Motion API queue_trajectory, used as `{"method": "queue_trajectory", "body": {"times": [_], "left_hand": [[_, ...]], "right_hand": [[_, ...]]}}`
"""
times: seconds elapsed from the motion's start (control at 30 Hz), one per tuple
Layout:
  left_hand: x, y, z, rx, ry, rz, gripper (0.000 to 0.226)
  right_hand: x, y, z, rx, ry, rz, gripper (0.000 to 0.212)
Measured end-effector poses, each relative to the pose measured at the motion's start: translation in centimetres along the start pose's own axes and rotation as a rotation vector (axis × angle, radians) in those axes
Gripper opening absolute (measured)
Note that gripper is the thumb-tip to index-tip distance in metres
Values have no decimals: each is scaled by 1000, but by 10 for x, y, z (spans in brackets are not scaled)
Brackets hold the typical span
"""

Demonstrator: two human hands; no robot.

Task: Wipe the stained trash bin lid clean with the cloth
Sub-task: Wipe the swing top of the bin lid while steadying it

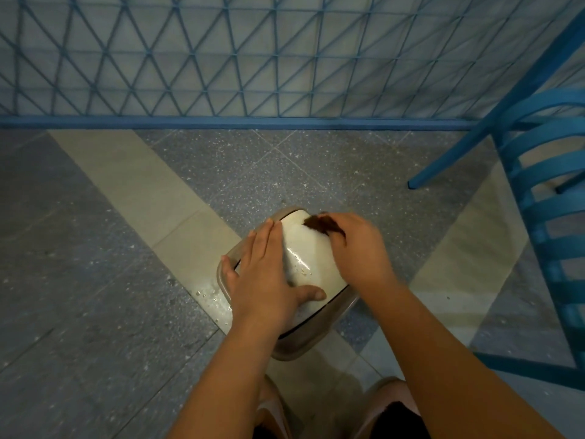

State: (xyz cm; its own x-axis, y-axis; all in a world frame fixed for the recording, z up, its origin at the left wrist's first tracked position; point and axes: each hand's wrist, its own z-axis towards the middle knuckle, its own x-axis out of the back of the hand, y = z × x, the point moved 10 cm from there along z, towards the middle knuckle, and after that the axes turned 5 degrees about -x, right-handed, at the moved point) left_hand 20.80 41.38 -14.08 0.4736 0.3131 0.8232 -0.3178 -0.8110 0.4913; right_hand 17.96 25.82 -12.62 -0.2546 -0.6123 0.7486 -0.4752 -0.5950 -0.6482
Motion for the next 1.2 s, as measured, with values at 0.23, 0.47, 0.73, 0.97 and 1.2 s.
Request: {"method": "queue_trajectory", "body": {"times": [0.23, 0.47, 0.73, 0.97, 1.2], "left_hand": [[3, 1, 2, -6, 54, -28, 114], [-1, 0, 1, -6, 6, -6, 124], [2, 2, 1, -9, 27, -6, 116], [2, 3, 2, -19, -18, 28, 124], [18, -4, 4, -45, -6, 157, 129]], "right_hand": [[-19, -56, -18, 244, -5, -103, 39], [-1, -3, 0, -77, 9, 94, 32], [-3, -30, -34, 149, 93, -87, 35], [4, 12, -8, -194, -48, 217, 30], [1, 76, -69, -469, -29, 457, 16]]}}
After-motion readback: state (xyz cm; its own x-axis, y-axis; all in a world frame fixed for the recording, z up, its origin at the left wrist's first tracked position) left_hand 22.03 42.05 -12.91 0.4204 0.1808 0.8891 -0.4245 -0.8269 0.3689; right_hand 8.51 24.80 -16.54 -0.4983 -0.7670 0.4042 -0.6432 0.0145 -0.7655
